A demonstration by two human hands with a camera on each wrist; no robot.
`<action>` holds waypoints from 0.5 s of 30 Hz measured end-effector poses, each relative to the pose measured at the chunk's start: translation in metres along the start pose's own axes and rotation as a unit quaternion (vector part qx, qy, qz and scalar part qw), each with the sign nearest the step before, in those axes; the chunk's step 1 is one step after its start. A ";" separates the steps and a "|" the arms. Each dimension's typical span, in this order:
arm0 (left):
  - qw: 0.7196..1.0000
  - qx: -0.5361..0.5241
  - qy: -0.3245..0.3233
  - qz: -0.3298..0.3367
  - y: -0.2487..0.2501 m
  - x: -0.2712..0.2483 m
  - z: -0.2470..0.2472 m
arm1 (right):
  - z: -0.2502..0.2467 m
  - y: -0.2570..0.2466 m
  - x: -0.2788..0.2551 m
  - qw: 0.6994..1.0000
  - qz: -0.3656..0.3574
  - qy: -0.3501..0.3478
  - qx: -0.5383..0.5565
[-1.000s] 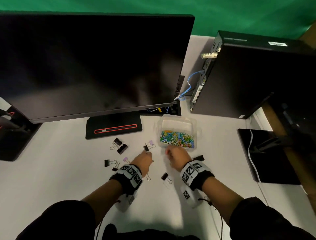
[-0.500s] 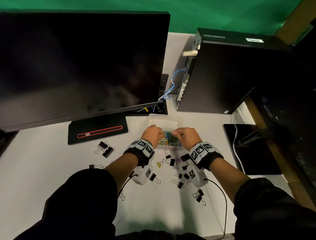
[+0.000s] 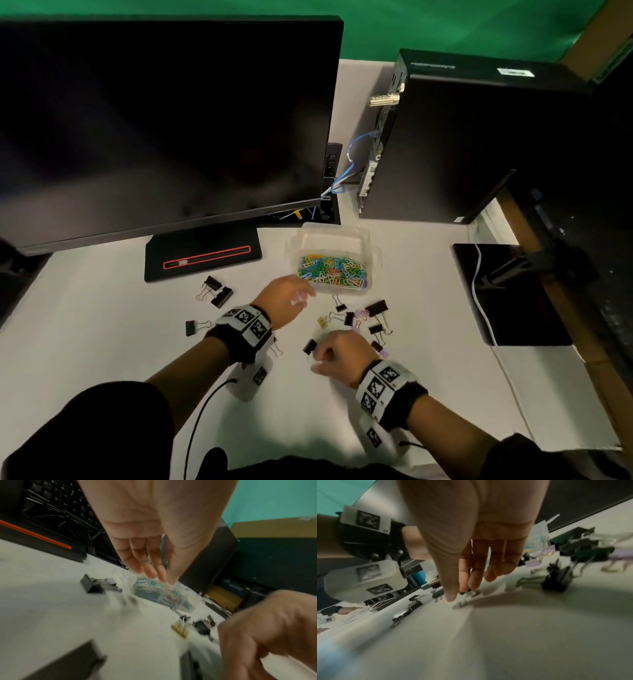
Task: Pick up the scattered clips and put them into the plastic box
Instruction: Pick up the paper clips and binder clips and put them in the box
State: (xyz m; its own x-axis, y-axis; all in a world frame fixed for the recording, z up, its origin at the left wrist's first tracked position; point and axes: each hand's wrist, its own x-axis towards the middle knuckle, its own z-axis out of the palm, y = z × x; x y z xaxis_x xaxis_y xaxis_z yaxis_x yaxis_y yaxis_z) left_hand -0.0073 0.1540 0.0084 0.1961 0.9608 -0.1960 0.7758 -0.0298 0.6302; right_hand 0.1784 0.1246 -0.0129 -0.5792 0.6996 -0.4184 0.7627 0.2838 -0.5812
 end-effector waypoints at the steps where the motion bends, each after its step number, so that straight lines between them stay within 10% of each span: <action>1: 0.999 0.021 -0.040 0.011 -0.001 -0.008 0.003 | 0.006 -0.002 0.000 1.000 0.014 0.004 0.006; 6: 0.984 0.057 -0.163 0.036 -0.007 -0.031 0.028 | 0.022 -0.006 0.000 1.000 0.016 0.019 -0.005; 15: 0.991 0.070 -0.114 0.010 -0.017 -0.035 0.040 | 0.010 -0.001 -0.001 0.997 -0.016 0.022 -0.072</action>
State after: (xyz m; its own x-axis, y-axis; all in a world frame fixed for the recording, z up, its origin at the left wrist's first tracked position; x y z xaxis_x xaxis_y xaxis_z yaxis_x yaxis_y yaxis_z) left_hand -0.0035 0.1095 -0.0260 0.3296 0.8733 -0.3587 0.8427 -0.1008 0.5289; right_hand 0.1756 0.1168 -0.0188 -0.5929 0.7159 -0.3688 0.7795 0.3951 -0.4861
